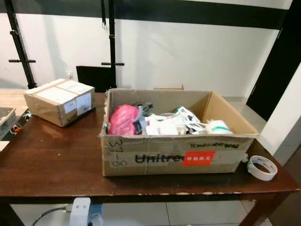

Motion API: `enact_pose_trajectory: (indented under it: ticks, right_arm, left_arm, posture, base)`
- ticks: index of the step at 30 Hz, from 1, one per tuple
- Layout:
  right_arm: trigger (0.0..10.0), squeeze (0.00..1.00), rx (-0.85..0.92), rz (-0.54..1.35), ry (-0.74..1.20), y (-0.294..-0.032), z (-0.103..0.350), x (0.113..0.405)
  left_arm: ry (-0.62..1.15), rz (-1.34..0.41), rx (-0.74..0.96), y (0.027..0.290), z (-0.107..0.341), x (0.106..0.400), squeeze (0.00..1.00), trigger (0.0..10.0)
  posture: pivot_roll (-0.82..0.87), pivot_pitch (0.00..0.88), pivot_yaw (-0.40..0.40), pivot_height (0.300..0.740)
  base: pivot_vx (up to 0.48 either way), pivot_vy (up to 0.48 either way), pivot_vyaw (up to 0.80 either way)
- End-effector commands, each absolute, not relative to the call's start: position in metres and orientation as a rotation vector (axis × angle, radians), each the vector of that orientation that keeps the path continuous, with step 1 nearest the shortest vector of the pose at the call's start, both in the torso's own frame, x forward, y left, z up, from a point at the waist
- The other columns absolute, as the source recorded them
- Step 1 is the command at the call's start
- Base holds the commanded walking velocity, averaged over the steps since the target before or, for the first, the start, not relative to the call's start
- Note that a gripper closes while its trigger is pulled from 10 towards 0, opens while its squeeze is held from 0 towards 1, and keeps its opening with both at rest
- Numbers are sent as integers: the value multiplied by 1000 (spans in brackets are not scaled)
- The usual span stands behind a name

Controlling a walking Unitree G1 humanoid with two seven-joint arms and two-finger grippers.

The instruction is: Picking trash to rubbish bin

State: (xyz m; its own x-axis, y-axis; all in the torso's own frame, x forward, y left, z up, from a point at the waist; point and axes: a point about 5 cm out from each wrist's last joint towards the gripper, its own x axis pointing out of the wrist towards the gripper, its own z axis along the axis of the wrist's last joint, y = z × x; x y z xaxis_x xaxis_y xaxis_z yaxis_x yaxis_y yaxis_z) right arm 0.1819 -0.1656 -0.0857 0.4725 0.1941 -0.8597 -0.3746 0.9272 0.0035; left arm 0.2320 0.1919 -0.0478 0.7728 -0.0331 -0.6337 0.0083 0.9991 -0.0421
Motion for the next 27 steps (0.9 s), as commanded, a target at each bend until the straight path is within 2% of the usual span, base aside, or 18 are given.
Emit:
enact_pose_trajectory:
  ticks: [1,9,13,22,27]
  right_arm:
    - [10000,0,-195,335,1031,-171,-86,180]
    - [10000,0,-193,340,1029,-162,-87,180]
    - [10000,0,-194,338,1030,-164,-87,181]
    - [10000,0,-197,330,1031,-170,-86,181]
    - [10000,0,-196,326,1033,-171,-86,181]
  left_arm:
    - [700,-29,-37,190,-50,230,0,10000]
    - [704,-20,-47,190,-49,231,0,10000]
    - [708,12,-112,191,-50,231,0,10000]
    - [699,19,-123,192,-49,232,0,10000]
    - [695,12,-90,194,-48,233,0,10000]
  posture:
    - [48,22,-28,740]
    - [47,21,-29,740]
    - [48,22,-30,740]
    - [50,19,-28,740]
    - [49,21,-26,740]
  base:
    - [0,-390,0]
    - [0,-389,0]
    - [0,0,0]
    - [0,439,0]
    - [0,0,0]
